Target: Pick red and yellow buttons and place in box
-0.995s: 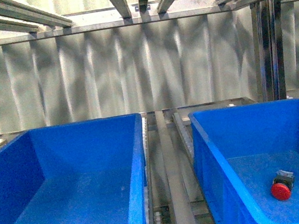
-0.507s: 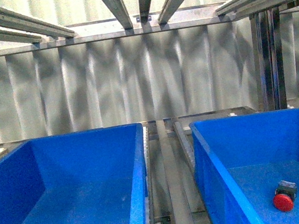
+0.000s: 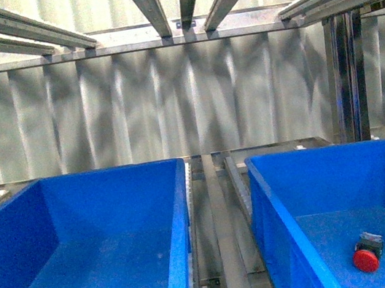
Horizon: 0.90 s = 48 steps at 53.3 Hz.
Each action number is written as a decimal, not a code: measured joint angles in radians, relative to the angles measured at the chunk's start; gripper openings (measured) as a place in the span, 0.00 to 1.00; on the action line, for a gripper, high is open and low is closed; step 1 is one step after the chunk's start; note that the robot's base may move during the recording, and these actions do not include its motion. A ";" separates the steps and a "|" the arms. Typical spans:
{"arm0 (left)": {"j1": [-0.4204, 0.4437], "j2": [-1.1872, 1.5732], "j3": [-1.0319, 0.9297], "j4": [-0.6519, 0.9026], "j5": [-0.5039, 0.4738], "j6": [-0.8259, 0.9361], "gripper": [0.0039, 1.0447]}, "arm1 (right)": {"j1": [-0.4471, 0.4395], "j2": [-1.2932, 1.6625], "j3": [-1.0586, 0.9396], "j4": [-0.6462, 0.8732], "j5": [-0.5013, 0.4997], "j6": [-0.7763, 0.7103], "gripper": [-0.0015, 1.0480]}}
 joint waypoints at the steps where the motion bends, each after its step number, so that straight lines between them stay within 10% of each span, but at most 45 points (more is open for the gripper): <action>1: 0.000 0.000 0.000 0.000 0.000 0.000 0.93 | 0.000 0.000 0.000 0.000 0.000 0.000 0.75; 9: 0.000 0.000 0.000 0.000 0.000 0.000 0.93 | 0.000 0.000 0.000 0.000 0.000 0.000 0.95; 48: 0.000 0.000 0.000 0.000 0.001 0.000 0.93 | 0.002 -0.001 0.000 -0.002 0.001 0.000 0.94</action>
